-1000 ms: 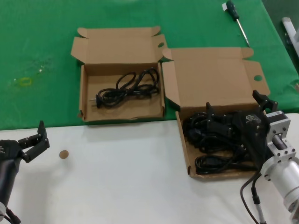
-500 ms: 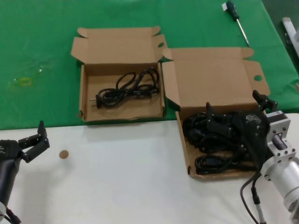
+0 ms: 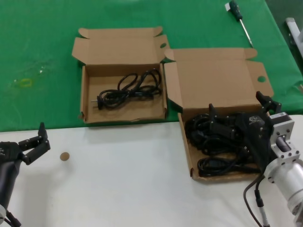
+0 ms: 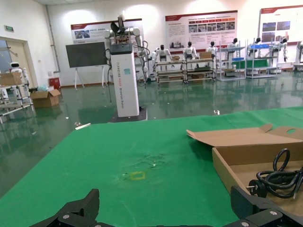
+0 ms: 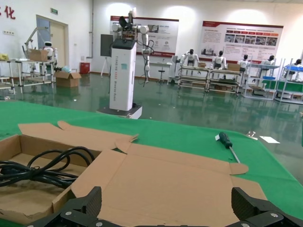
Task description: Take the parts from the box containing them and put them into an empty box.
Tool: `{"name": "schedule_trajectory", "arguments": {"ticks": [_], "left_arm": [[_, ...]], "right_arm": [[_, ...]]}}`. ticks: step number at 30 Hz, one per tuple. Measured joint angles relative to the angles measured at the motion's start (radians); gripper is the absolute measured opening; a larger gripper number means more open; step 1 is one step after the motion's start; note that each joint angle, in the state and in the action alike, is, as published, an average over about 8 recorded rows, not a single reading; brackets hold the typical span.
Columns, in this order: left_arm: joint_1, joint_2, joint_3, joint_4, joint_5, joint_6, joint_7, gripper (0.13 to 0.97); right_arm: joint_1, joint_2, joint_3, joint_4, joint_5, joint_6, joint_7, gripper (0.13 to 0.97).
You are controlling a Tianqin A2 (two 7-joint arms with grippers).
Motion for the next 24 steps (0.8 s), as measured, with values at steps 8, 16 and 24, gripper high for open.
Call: {"name": "schedule_trajectory", "arguments": {"ticks": [8, 16, 24], "left_arm": [[0.000, 0.000, 0.000, 0.000, 0.000, 0.000, 0.000, 0.966], [0.000, 0.000, 0.000, 0.000, 0.000, 0.000, 0.000, 0.966], [0.000, 0.000, 0.000, 0.000, 0.000, 0.000, 0.000, 0.966]], "right_arm": [[0.000, 0.000, 0.000, 0.000, 0.000, 0.000, 0.000, 0.966], [0.000, 0.000, 0.000, 0.000, 0.000, 0.000, 0.000, 0.966], [0.000, 0.000, 0.000, 0.000, 0.000, 0.000, 0.000, 0.966]]}}
